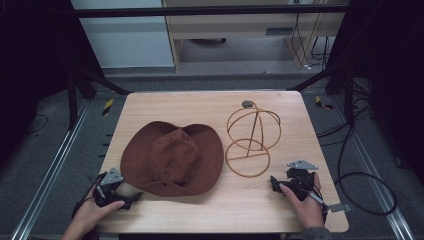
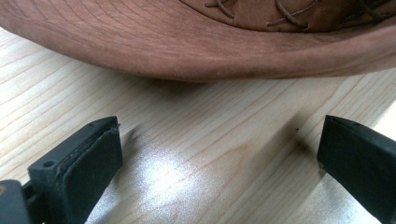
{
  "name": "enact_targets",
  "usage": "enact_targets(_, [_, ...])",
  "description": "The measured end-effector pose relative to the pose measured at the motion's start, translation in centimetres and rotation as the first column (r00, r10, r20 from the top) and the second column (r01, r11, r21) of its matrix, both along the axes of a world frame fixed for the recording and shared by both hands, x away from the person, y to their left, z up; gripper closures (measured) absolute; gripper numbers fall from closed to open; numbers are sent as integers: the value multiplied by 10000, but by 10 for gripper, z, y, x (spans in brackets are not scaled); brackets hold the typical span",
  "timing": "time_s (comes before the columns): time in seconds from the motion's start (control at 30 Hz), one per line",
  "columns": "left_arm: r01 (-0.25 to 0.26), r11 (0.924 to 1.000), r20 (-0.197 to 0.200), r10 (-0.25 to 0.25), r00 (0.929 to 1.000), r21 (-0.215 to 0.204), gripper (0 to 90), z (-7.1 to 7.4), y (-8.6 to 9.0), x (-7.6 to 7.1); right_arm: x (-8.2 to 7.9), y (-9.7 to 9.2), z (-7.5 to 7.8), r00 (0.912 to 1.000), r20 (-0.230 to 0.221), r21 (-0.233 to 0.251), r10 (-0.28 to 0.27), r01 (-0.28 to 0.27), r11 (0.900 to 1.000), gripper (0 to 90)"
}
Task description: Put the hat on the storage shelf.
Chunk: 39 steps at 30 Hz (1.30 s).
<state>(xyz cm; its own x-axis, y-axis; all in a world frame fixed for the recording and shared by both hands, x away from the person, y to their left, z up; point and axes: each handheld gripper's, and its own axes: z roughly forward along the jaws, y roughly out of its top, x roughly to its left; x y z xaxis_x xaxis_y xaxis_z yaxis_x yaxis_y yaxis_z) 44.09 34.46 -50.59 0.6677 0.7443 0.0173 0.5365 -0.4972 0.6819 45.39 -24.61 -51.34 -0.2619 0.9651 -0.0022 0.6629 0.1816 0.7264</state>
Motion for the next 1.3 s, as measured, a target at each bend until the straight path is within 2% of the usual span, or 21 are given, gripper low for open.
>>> enact_targets(0.27, [66, 9999, -84, -66, 9999, 79, 0, 1, 0, -1, 0, 0, 0, 10000, -2, -1, 1, -1, 10000, 4])
enact_targets(0.37, [139, 9998, -100, -137, 9999, 120, 38, 3, 1, -2, 0, 0, 0, 10000, -1, -3, 1, -1, 10000, 4])
enact_targets(0.43, [245, 9997, -81, -246, 9997, -44, 34, 6, 2, -4, 0, 0, 0, 10000, 1, -2, 3, -3, 10000, 4])
enact_targets(0.53, [506, 9979, 259, -495, 9984, -406, 36, 14, 2, -12, 0, 0, 0, 10000, -3, -1, 1, -1, 10000, 4])
enact_targets(0.57, [635, 9968, 392, -617, 9973, -475, 75, 17, 3, -14, 0, 0, 0, 10000, -1, 0, 2, -2, 10000, 4])
enact_targets(0.6, [704, 9961, 517, -677, 9964, -525, 78, 19, 3, -16, 0, 0, 0, 10000, -1, -3, 4, -4, 10000, 4])
enact_targets(0.63, [893, 9930, 726, -837, 9938, -777, 76, 24, 3, -19, 0, 0, 0, 10000, -3, -2, 2, -2, 10000, 4])
enact_targets(0.73, [1080, 9899, 941, -993, 9906, -924, 65, 28, 2, -21, 0, 0, 0, 10000, -2, -2, 2, -2, 10000, 4])
enact_targets(0.9, [1232, 9856, 1143, -1099, 9873, -1162, 45, 36, 3, -26, 0, 0, 0, 10000, 0, -4, 4, -4, 10000, 4])
enact_targets(0.93, [1223, 9848, 1345, -1055, 9853, -1235, 43, 41, 3, -28, 0, 0, 0, 10000, -2, -3, 3, -3, 10000, 4])
enact_targets(0.97, [1223, 9848, 1345, -1055, 9853, -1235, 38, 41, 3, -28, 0, 0, 0, 10000, -2, -3, 3, -3, 10000, 4])
enact_targets(1.03, [1255, 9795, 1617, -997, 9818, -1578, 31, 48, 5, -30, 0, 0, 0, 10000, -3, -2, 3, -3, 10000, 4])
enact_targets(1.13, [1211, 9762, 1887, -866, 9782, -1800, 29, 58, 6, -32, 0, 0, 0, 10000, -2, -4, 3, -3, 10000, 4])
enact_targets(1.2, [1193, 9762, 1890, -844, 9783, -1813, 29, 60, 5, -31, 0, 0, 0, 10000, -3, -1, 1, -1, 10000, 4])
enact_targets(1.27, [1184, 9790, 1858, -869, 9787, -1661, 29, 64, 2, -29, 0, 0, 0, 10000, -4, -2, 1, -1, 10000, 4])
enact_targets(1.3, [1246, 9816, 1885, -963, 9773, -1446, 29, 68, -2, -27, 0, 0, 0, 10000, -3, -4, 1, -1, 10000, 4])
